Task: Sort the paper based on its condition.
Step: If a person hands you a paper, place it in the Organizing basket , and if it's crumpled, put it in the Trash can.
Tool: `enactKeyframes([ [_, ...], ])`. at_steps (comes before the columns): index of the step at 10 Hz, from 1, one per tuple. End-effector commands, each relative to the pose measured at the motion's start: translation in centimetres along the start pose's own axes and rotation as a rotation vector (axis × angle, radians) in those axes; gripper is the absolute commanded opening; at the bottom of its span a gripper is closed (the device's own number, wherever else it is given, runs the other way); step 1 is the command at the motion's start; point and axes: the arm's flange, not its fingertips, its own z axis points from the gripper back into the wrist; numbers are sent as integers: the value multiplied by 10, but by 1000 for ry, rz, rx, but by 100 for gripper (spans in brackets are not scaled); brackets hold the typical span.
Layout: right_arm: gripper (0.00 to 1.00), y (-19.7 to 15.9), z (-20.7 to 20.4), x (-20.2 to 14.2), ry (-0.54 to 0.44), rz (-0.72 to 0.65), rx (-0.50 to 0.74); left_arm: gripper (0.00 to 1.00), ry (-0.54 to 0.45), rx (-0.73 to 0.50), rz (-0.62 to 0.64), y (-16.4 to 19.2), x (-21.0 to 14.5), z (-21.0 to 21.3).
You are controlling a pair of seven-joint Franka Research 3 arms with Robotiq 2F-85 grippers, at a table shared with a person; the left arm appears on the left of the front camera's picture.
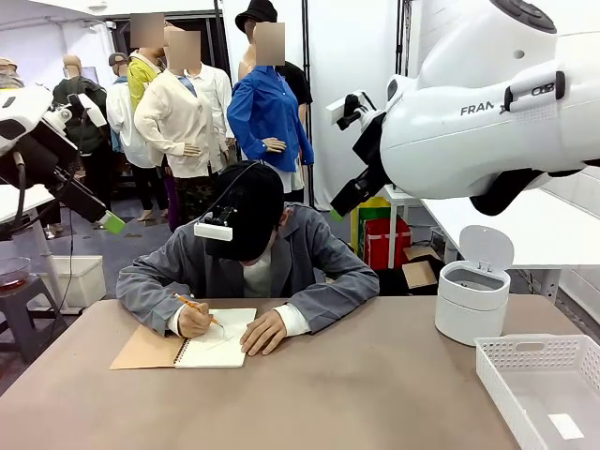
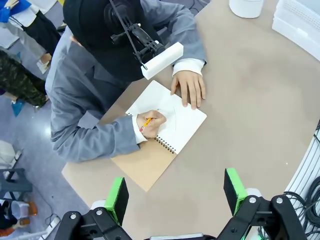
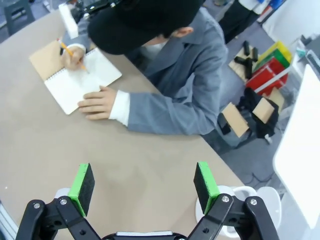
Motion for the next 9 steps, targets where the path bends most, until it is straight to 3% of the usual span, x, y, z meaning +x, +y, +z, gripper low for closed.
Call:
enactKeyframes([
  [1,100,-1,0,3,-8,-33,-10,100,1,48,14,-5,-3,-5],
  [2,100,0,0,0,0,0,0,100,0,0,0,0,0,0],
  [9,100,3,4,0,26,-33,26,100,0,4,24,-4,2,3],
])
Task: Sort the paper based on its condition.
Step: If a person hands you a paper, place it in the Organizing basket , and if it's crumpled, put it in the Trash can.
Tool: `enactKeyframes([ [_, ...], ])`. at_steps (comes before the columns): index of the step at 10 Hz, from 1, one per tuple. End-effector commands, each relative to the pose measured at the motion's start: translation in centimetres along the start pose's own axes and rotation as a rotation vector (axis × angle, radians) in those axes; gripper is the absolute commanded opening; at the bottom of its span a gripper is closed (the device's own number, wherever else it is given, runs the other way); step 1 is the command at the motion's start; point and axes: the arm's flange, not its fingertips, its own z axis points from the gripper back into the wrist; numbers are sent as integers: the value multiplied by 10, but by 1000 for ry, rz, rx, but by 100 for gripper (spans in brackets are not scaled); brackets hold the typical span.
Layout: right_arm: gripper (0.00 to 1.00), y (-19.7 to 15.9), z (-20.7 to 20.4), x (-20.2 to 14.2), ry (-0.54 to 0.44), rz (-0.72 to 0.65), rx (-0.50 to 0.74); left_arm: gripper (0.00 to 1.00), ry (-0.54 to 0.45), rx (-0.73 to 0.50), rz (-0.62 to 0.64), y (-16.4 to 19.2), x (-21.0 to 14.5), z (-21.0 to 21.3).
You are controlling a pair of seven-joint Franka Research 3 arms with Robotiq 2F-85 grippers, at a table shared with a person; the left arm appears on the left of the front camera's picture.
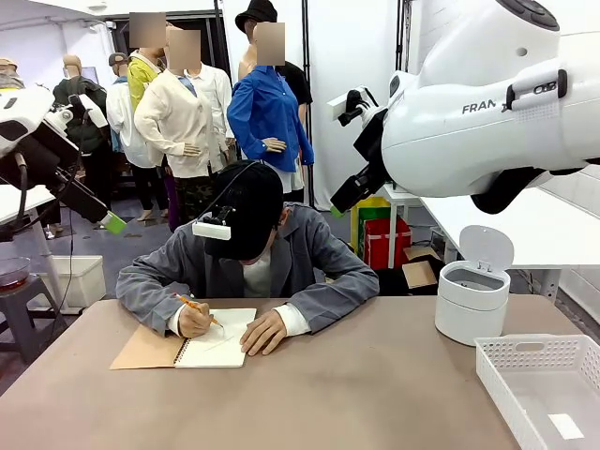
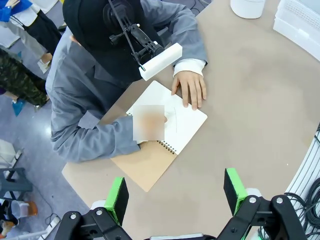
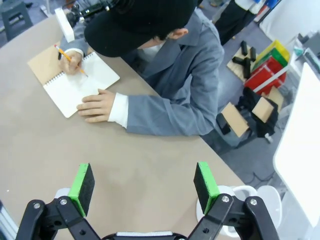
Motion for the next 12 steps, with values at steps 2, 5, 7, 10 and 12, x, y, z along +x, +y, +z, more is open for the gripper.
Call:
enactKeyframes([
  [2,100,10,16,-5,41,-36,24,100,4,-37,19,-11,3,12],
  [5,100,19,36,-4,27,-35,3,100,-10,-36,21,-18,5,16],
  [7,100,19,39,-4,20,-36,21,100,-46,-4,4,-20,9,21],
  [10,100,13,40,-5,9,-52,36,100,-76,-47,-6,-15,19,14],
  [12,100,10,40,-5,6,-56,33,100,-78,-38,-11,-13,23,12],
])
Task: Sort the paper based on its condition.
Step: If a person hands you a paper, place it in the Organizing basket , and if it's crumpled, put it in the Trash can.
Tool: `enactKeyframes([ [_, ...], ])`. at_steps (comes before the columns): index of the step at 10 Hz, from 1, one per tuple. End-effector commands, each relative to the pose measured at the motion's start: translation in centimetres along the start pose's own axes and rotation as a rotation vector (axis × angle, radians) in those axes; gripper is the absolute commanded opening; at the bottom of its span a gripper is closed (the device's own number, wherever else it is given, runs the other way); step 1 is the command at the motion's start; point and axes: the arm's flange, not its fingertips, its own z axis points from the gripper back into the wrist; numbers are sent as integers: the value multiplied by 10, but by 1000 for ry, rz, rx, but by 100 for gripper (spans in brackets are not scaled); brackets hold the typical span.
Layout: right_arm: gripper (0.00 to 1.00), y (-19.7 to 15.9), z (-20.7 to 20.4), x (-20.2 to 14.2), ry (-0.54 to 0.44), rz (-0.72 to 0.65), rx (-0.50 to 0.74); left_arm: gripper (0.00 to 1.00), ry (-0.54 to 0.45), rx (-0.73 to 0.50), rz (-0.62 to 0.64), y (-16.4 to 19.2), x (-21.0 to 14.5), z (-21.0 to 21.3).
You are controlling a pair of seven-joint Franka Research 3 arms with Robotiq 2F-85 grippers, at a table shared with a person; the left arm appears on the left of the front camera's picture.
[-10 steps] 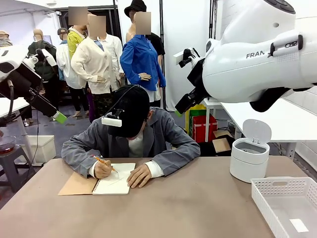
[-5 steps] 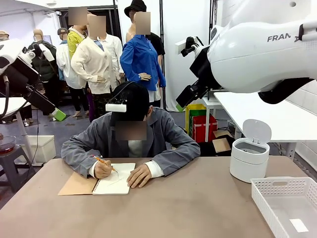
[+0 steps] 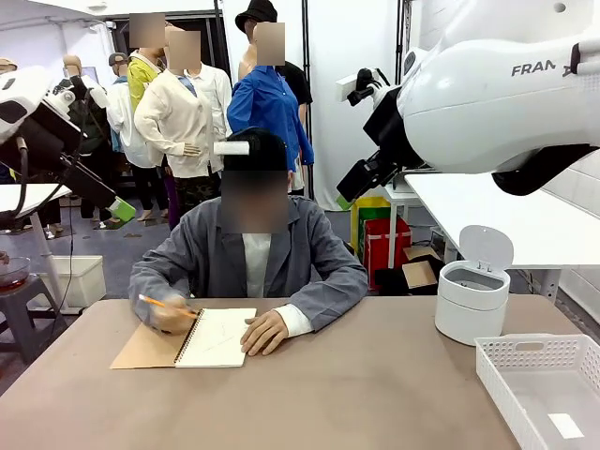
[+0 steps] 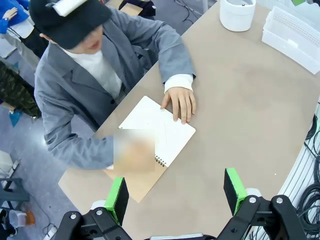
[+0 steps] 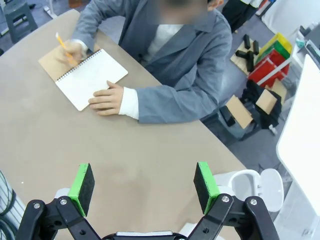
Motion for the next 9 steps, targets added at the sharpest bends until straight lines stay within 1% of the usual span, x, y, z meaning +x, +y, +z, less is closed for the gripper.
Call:
enactKeyframes([
  [1,100,0,-2,-3,-9,-15,19,100,-33,2,1,7,5,2],
  [2,100,-1,-3,-2,-18,-8,25,100,-46,33,0,7,5,4],
  [3,100,-1,0,0,0,-1,0,100,-32,74,-21,8,4,3],
  [4,100,-1,0,0,0,-1,0,100,-17,15,1,3,3,2],
  [9,100,-1,0,0,0,-1,0,100,-17,15,1,3,3,2],
])
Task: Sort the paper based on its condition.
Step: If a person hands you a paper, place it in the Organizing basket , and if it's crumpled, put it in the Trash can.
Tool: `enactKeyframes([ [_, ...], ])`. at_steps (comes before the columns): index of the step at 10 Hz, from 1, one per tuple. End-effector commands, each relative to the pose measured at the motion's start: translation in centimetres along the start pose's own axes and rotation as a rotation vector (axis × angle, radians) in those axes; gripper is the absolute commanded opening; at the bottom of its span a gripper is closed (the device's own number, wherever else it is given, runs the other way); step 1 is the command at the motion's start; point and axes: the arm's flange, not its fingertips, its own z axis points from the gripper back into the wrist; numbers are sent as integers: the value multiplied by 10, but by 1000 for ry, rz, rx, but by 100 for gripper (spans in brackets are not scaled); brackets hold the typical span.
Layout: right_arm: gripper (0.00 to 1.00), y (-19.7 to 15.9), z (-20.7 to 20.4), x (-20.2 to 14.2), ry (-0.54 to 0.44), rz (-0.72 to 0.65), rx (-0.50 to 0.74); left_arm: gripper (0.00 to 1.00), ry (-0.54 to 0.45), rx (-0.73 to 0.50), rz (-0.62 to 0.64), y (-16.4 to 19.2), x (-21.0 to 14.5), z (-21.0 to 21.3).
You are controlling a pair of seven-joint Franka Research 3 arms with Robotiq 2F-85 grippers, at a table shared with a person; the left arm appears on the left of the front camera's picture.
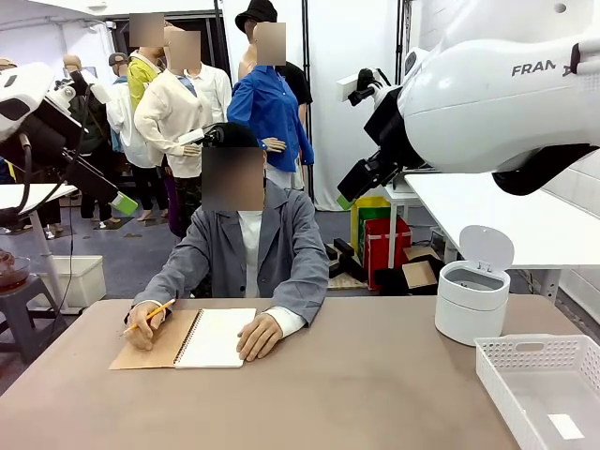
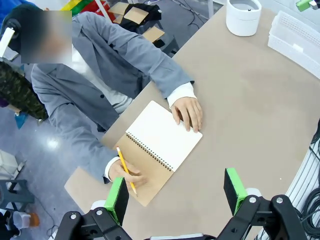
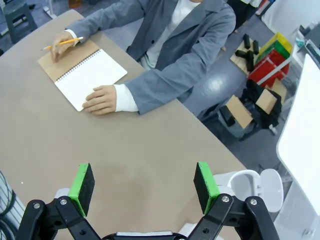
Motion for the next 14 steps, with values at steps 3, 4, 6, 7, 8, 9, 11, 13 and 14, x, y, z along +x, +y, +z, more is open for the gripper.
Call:
enactKeyframes([
  [3,100,0,0,0,1,-1,0,100,3,-12,6,-1,0,0],
  [4,100,0,0,0,1,-1,0,100,3,-12,6,-1,0,0],
  [6,100,0,0,0,1,-1,0,100,3,-12,6,-1,0,0],
  [7,100,0,0,0,1,-1,0,100,3,-12,6,-1,0,0],
  [8,100,0,0,0,1,-1,0,100,3,-12,6,-1,0,0],
  [9,100,0,0,0,1,-1,0,100,3,-12,6,-1,0,0],
  [11,100,0,0,0,1,-1,0,100,3,-12,6,-1,0,0],
  [13,100,0,0,0,1,-1,0,100,3,-12,6,-1,0,0],
  [14,100,0,0,0,1,-1,0,100,3,-12,6,-1,0,0],
])
